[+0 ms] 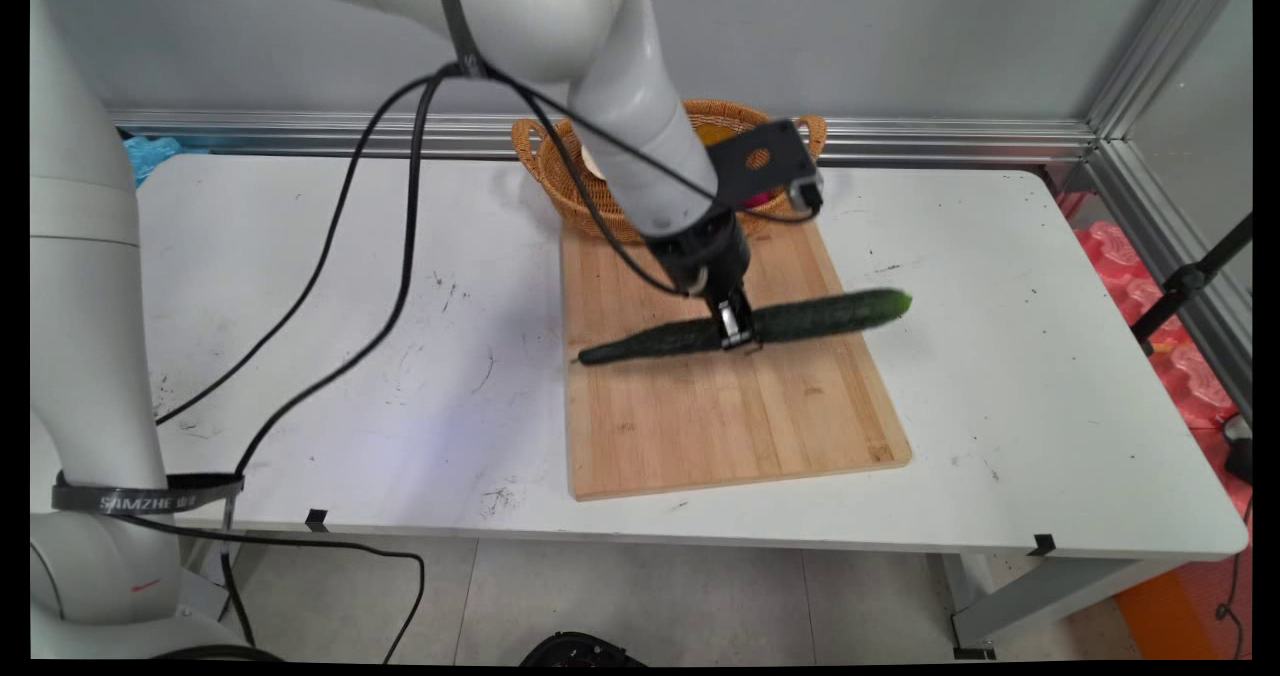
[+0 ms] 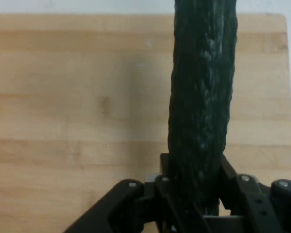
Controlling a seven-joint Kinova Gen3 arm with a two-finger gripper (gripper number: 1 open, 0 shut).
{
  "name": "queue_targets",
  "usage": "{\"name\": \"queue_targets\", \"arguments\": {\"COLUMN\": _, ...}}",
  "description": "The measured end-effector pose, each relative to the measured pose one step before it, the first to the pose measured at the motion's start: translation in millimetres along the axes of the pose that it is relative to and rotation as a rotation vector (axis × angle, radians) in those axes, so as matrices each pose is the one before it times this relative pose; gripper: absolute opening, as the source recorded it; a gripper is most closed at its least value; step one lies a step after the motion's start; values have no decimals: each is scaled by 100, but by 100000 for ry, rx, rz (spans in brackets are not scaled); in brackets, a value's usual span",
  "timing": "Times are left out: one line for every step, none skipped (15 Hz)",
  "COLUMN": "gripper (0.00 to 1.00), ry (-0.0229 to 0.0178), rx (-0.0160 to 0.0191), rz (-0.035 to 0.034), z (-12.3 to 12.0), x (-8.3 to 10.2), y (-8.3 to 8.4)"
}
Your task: Place the picked object on the cutting board
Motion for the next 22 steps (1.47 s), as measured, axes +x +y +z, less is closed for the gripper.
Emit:
{"name": "queue_targets", "arguments": {"gripper": 0, "ry": -440, "rx": -101, "rz": -370, "z": 285, "x": -175, "y": 291}}
{"name": "queue_targets", "arguments": {"gripper": 0, "ry": -620, "rx": -192, "rz": -617, "z": 459, "x": -267, "y": 488}}
{"name": "queue_targets", "arguments": {"gripper": 0, "ry": -562, "rx": -244, "rz": -691, "z": 438, "x": -240, "y": 459}}
{"name": "queue_targets", "arguments": {"gripper": 0, "ry": -403, "rx": -218, "rz": -603, "z": 337, "x": -170, "y": 359}}
{"name": "queue_targets", "arguments": {"gripper": 0, "ry": -394, "rx": -338, "rz": -713, "z": 376, "x": -170, "y": 409}}
{"name": "queue_targets", "arguments": {"gripper": 0, "ry": -256, "rx": -313, "rz": -650, "z": 300, "x": -121, "y": 329}}
{"name": "queue_targets", "arguments": {"gripper": 0, "ry": -259, "rx": -382, "rz": -777, "z": 324, "x": -132, "y": 355}}
{"name": "queue_targets", "arguments": {"gripper": 0, "ry": -185, "rx": -331, "rz": -746, "z": 299, "x": -103, "y": 311}}
{"name": "queue_targets", "arguments": {"gripper": 0, "ry": -80, "rx": -344, "rz": -681, "z": 286, "x": -83, "y": 268}}
{"name": "queue_targets", "arguments": {"gripper": 0, "ry": -15, "rx": -269, "rz": -427, "z": 228, "x": -54, "y": 199}}
{"name": "queue_targets", "arguments": {"gripper": 0, "ry": 47, "rx": -338, "rz": -360, "z": 257, "x": -50, "y": 200}}
{"name": "queue_targets", "arguments": {"gripper": 0, "ry": 150, "rx": -261, "rz": -390, "z": 243, "x": -39, "y": 141}}
{"name": "queue_targets", "arguments": {"gripper": 0, "ry": 173, "rx": -151, "rz": -280, "z": 188, "x": -29, "y": 89}}
{"name": "queue_targets", "arguments": {"gripper": 0, "ry": 293, "rx": -70, "rz": -298, "z": 172, "x": -17, "y": 39}}
{"name": "queue_targets", "arguments": {"gripper": 0, "ry": 366, "rx": -64, "rz": -306, "z": 186, "x": -1, "y": 22}}
{"name": "queue_targets", "arguments": {"gripper": 0, "ry": 385, "rx": -20, "rz": -264, "z": 178, "x": 10, "y": -11}}
{"name": "queue_targets", "arguments": {"gripper": 100, "ry": 475, "rx": 7, "rz": -257, "z": 162, "x": 23, "y": -47}}
{"name": "queue_targets", "arguments": {"gripper": 100, "ry": 444, "rx": 45, "rz": -219, "z": 146, "x": 18, "y": -79}}
{"name": "queue_targets", "arguments": {"gripper": 100, "ry": 354, "rx": 50, "rz": -168, "z": 115, "x": 15, "y": -75}}
{"name": "queue_targets", "arguments": {"gripper": 100, "ry": 332, "rx": 91, "rz": -242, "z": 122, "x": 3, "y": -107}}
{"name": "queue_targets", "arguments": {"gripper": 100, "ry": 283, "rx": 79, "rz": -128, "z": 89, "x": 9, "y": -91}}
{"name": "queue_targets", "arguments": {"gripper": 100, "ry": 289, "rx": 87, "rz": -181, "z": 92, "x": 4, "y": -106}}
